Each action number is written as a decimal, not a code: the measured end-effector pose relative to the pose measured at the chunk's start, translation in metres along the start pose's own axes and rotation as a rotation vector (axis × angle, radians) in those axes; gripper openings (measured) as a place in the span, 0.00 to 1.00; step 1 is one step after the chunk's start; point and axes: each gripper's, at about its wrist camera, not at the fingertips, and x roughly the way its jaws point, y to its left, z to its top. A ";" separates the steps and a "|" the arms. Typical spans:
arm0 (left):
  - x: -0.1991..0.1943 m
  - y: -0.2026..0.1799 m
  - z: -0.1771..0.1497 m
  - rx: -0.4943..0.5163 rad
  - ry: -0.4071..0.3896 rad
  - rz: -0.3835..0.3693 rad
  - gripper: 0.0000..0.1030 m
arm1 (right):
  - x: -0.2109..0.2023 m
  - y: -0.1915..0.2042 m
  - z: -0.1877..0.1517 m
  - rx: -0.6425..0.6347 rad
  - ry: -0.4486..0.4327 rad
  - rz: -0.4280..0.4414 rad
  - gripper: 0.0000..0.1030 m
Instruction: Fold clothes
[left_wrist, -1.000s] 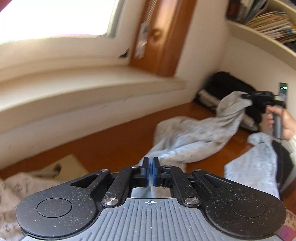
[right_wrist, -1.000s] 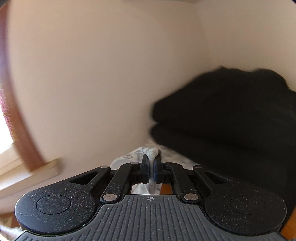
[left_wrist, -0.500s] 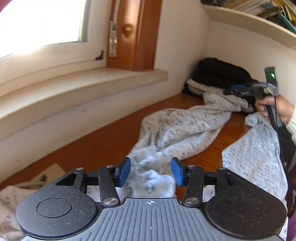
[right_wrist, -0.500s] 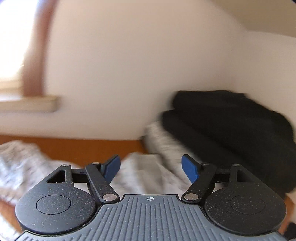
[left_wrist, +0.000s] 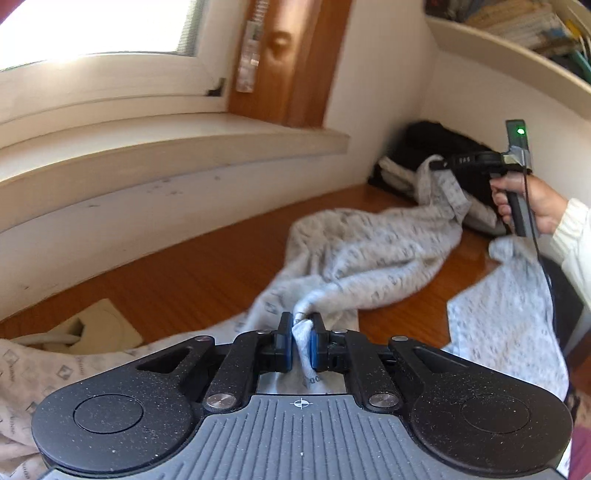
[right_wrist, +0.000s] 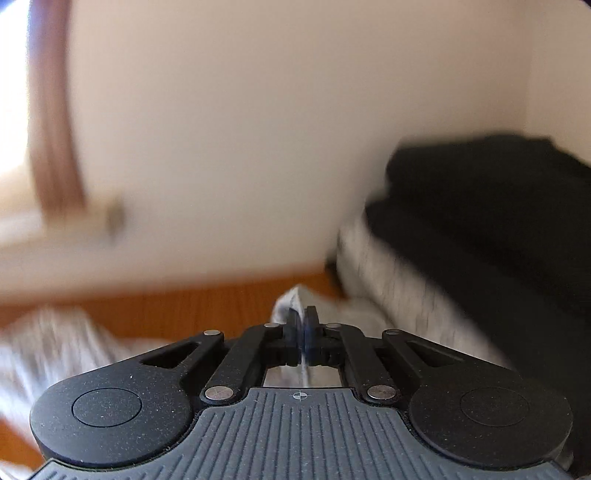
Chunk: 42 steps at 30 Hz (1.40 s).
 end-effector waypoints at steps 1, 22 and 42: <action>-0.001 0.004 0.000 -0.017 -0.002 0.002 0.09 | 0.000 0.001 0.008 0.016 -0.043 -0.048 0.03; -0.022 0.027 -0.001 -0.103 -0.127 0.132 0.40 | -0.051 0.116 -0.075 -0.282 0.071 0.191 0.30; -0.012 0.035 -0.009 -0.104 -0.090 0.169 0.40 | -0.075 0.223 -0.108 -0.468 0.169 0.392 0.41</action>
